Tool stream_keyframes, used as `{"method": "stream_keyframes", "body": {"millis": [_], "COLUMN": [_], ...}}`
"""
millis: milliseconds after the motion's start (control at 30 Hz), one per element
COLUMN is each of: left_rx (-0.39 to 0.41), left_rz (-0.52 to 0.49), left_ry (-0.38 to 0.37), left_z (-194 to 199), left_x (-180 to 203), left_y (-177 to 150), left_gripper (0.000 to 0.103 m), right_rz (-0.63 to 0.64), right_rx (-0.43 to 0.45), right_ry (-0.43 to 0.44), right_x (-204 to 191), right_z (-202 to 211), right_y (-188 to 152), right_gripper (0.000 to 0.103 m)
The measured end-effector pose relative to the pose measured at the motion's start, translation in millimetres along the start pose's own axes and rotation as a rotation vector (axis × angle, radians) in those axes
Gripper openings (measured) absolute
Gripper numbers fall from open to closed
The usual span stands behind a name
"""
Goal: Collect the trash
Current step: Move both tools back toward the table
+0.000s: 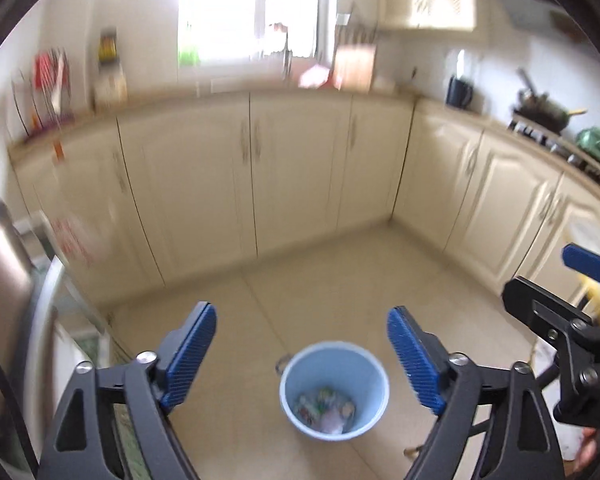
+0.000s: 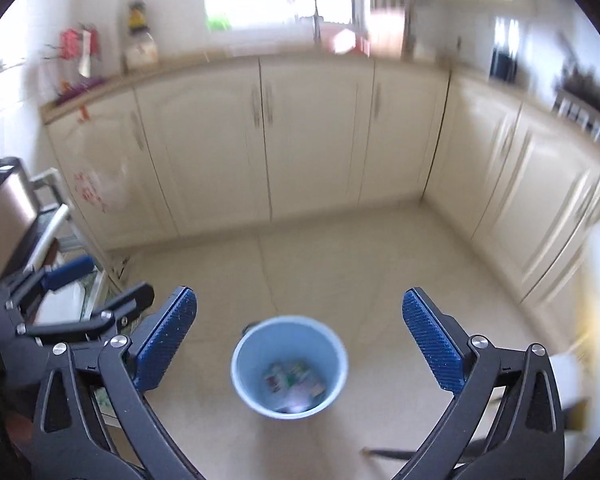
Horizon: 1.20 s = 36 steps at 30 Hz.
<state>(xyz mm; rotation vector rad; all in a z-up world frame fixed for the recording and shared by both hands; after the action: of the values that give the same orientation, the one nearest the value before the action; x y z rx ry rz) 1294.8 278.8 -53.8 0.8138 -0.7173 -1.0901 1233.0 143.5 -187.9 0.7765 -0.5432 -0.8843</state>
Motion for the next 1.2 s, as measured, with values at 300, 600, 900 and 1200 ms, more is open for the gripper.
{"method": "stream_keyframes", "body": {"millis": [300,600,900,1200], "left_rx": [0.250,0.435,0.520,0.550], "left_rz": [-0.037,-0.105,-0.198,-0.269], "left_ry": [-0.137,-0.313,-0.372,-0.367], "left_z": [280,539,676,754], "left_x": [26,17,21,31], "left_y": [-19,-112,-170,-203], "left_gripper": [0.099,0.102,0.102,0.102], "right_rz": [-0.036,-0.184,-0.265,-0.281], "right_rx": [0.234,0.406,0.508,0.554], "right_ry": [-0.165,-0.423,-0.586,-0.612], "right_x": [34,86,116,128], "right_z": [239,450,582,632], "right_y": [22,8,-15,-22], "right_gripper": [0.103,0.103,0.103,0.103]}}
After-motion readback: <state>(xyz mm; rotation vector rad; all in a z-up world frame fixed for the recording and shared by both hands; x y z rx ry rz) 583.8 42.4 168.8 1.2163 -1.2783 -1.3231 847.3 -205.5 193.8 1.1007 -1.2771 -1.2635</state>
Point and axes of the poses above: each gripper's, at about its wrist camera, not at the fingertips, and z roughly against the way its jaws point, x to its right, y to its top, the point moved 9 cm from there along -z, roughly the way its jaws point, and after that the axes turned 3 degrees about -z, right-handed, at the moved point
